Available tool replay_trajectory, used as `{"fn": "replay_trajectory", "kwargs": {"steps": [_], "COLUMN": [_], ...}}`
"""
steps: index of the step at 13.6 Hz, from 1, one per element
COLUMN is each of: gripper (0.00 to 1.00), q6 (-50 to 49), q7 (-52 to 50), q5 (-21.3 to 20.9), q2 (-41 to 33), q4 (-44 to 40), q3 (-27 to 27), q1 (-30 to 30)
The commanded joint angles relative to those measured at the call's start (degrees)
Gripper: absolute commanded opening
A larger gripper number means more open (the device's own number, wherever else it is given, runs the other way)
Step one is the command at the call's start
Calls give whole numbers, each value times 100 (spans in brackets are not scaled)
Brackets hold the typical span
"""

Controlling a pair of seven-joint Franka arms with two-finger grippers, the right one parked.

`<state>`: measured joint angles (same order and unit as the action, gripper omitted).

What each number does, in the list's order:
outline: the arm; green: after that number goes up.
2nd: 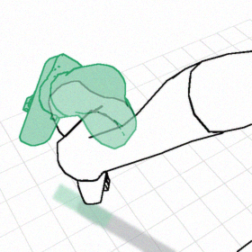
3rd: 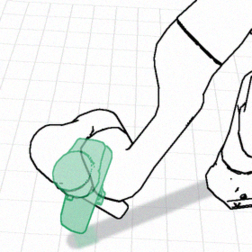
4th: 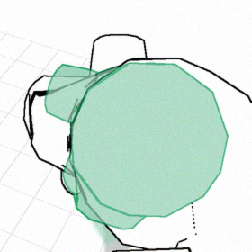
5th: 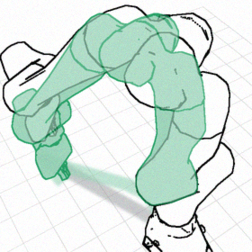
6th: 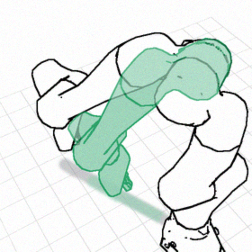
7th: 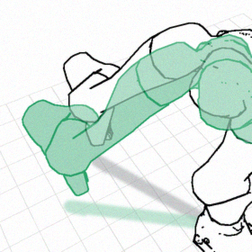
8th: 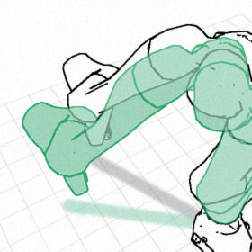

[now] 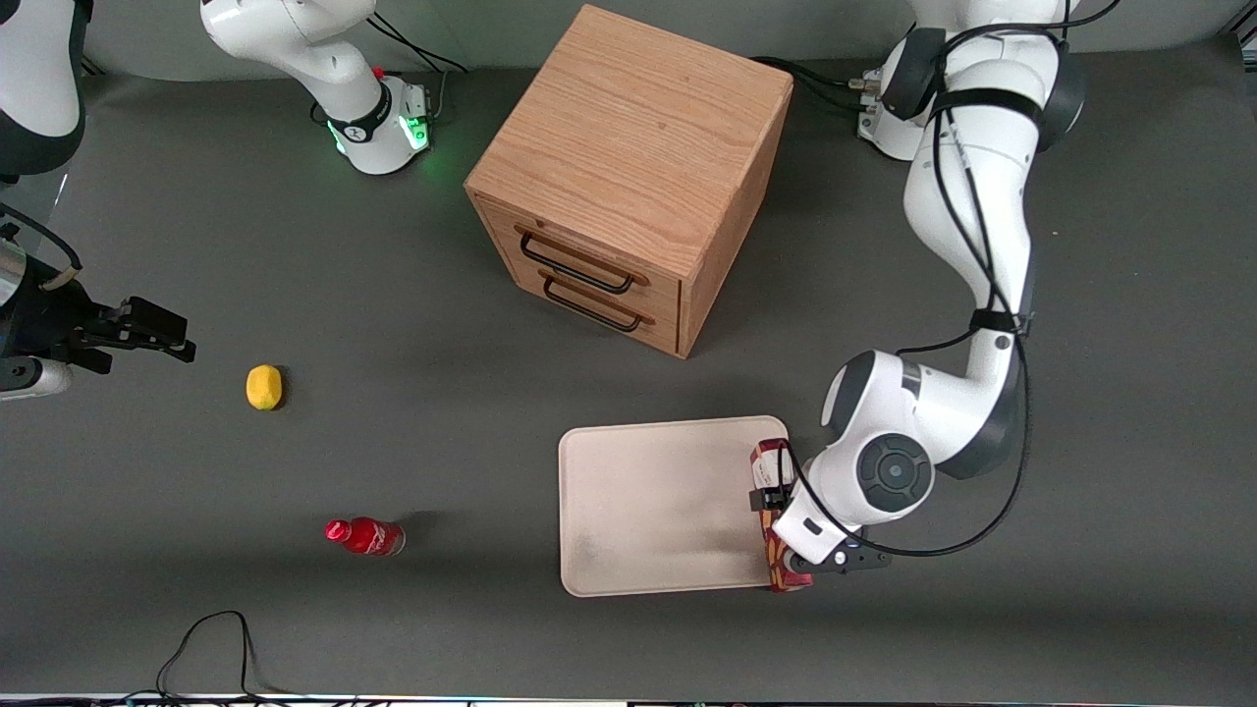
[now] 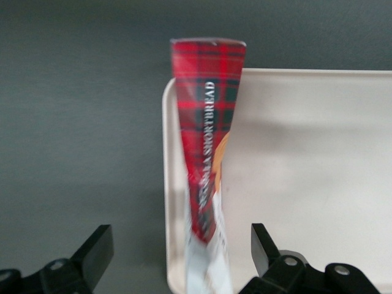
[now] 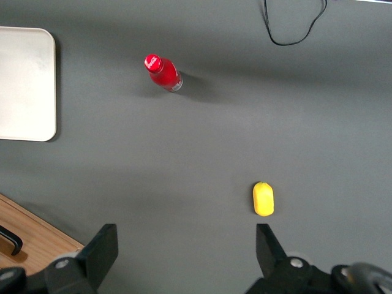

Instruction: Place red cookie box on tray

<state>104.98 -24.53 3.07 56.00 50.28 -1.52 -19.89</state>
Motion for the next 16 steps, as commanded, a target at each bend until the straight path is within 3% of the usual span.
{"fn": "replay_trajectory", "kwargs": {"steps": [1,3,8,13,16], "gripper": [100,100,100,100,100], "q6": [-749,-1067,-444,-785,-883], "q7": [1,18,405,1098,1178], "q5": [-79,-87,-96,-105,-430], "q2": [-667,-1194,-3496,-4667,-5220], "q4": [166,497,3414,4357,4769], "q3": [29,29,47,38,-146], "q1": [64,99,450,1205,1548]}}
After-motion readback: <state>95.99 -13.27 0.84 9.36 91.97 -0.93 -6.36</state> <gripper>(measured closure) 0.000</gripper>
